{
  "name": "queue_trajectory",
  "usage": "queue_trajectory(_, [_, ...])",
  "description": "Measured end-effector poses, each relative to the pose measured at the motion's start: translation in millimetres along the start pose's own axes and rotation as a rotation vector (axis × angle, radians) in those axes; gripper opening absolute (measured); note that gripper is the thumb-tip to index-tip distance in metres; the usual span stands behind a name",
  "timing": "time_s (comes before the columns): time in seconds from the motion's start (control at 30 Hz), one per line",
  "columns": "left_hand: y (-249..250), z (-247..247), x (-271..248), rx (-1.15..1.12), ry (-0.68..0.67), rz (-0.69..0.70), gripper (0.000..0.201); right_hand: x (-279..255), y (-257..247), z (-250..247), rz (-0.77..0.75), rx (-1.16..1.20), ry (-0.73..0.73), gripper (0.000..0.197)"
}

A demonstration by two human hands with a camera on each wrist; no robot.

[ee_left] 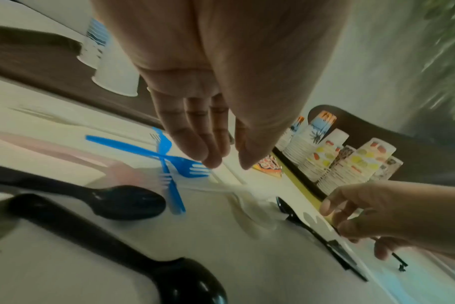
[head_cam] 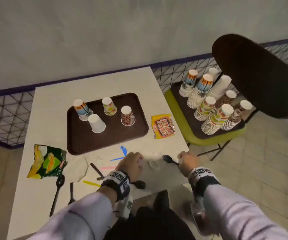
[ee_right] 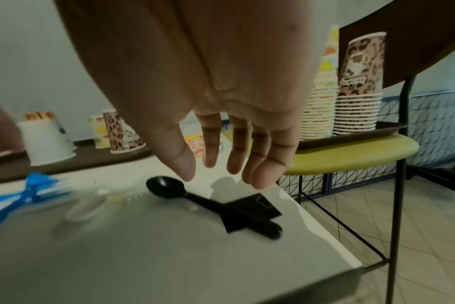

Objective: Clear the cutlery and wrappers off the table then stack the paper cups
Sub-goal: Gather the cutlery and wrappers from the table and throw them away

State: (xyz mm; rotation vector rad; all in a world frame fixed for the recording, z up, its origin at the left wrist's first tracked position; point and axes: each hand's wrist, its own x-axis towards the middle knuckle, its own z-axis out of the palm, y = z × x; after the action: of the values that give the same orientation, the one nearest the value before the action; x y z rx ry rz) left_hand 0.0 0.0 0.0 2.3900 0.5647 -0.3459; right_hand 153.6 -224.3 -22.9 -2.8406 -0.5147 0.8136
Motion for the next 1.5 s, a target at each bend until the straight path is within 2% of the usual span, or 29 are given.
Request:
queue_trajectory(0.1, [14, 8, 16, 0.048, -0.026, -0.024, 0.038, 2, 6, 9, -0.036, -0.062, 0.004, 0.038])
queue_trajectory(0.2, [25, 16, 29, 0.063, -0.037, -0.063, 0.034, 2, 7, 14, -0.026, -0.076, -0.070, 0.033])
queue_trajectory(0.4, [31, 30, 49, 0.183, -0.073, -0.103, 0.032, 14, 12, 18, -0.078, -0.089, -0.101, 0.023])
queue_trajectory(0.73, [29, 37, 56, 0.188, -0.064, -0.094, 0.025, 17, 22, 11, -0.126, 0.046, -0.131, 0.015])
queue_trajectory(0.9, [28, 34, 57, 0.172, -0.036, -0.054, 0.017, 18, 26, -1, -0.082, 0.136, -0.054, 0.008])
queue_trajectory(1.17, [48, 15, 59, -0.053, 0.149, -0.014, 0.017, 25, 11, -16, 0.025, 0.377, -0.053, 0.016])
queue_trajectory(1.4, [83, 9, 66, -0.321, 0.152, -0.067, 0.021, 22, -35, -25, 0.066, 1.013, -0.166, 0.016])
queue_trajectory(1.5, [92, 11, 67, -0.395, 0.133, -0.096, 0.028, 22, -42, -25, 0.102, 1.191, -0.227, 0.031])
